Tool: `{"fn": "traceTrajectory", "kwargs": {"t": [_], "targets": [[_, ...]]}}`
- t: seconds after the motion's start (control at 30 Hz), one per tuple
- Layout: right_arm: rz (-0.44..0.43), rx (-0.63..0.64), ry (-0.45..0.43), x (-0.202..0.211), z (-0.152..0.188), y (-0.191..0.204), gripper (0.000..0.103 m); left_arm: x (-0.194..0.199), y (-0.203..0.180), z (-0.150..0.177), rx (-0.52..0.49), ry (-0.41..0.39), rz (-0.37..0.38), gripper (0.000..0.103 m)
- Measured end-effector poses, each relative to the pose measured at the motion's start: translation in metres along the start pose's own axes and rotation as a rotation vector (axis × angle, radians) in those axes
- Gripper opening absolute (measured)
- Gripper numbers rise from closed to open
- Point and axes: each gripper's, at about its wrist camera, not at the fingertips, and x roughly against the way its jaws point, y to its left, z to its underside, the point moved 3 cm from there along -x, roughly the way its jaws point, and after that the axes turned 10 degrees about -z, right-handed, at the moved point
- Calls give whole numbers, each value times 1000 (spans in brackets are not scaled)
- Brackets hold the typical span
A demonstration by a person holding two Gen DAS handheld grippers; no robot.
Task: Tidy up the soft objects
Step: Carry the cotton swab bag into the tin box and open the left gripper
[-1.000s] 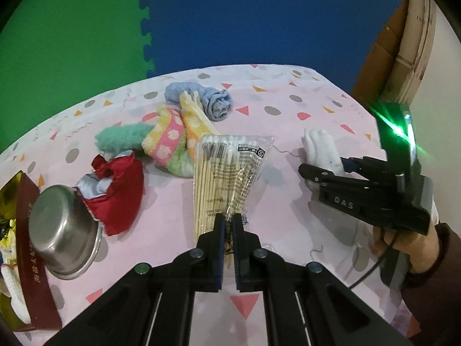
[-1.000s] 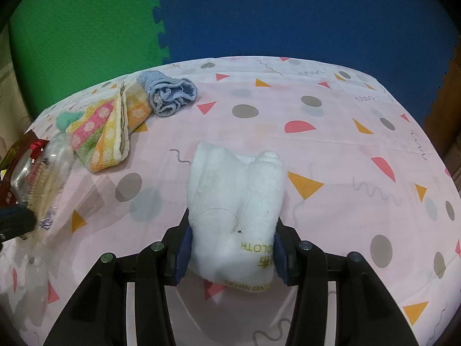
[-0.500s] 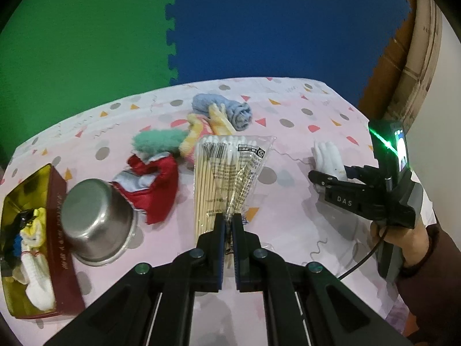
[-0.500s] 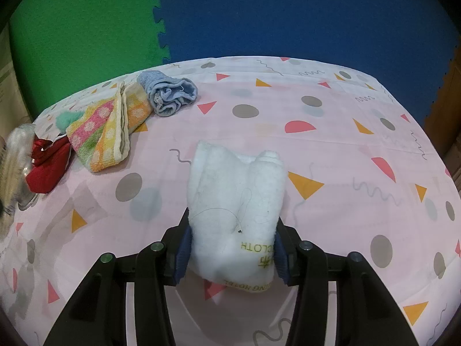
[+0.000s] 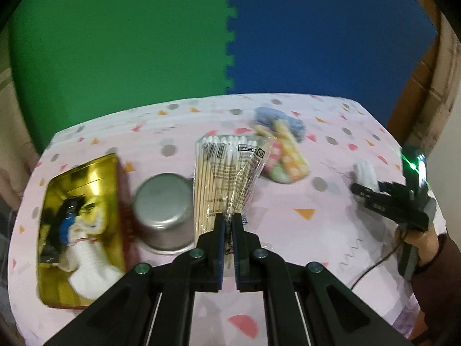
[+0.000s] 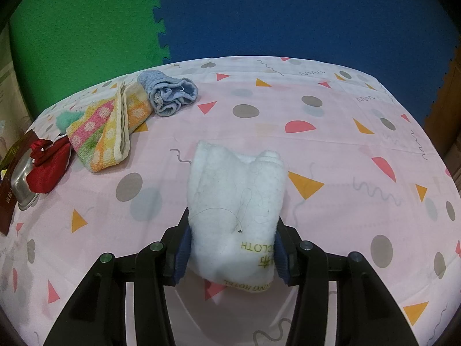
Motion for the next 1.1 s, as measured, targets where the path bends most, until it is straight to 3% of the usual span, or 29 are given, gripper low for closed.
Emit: {"fn": "traceTrajectory", "kwargs": {"t": [0.53, 0.8, 1.1], "targets": [[1, 1, 1, 0, 0, 0, 47, -9, 128, -3, 185, 28, -211, 4], [0, 0, 0, 0, 0, 0, 47, -45, 168, 5, 239, 104, -253, 4], [1, 0, 0, 0, 0, 0, 48, -75, 189, 8, 267, 149, -281, 4]]}}
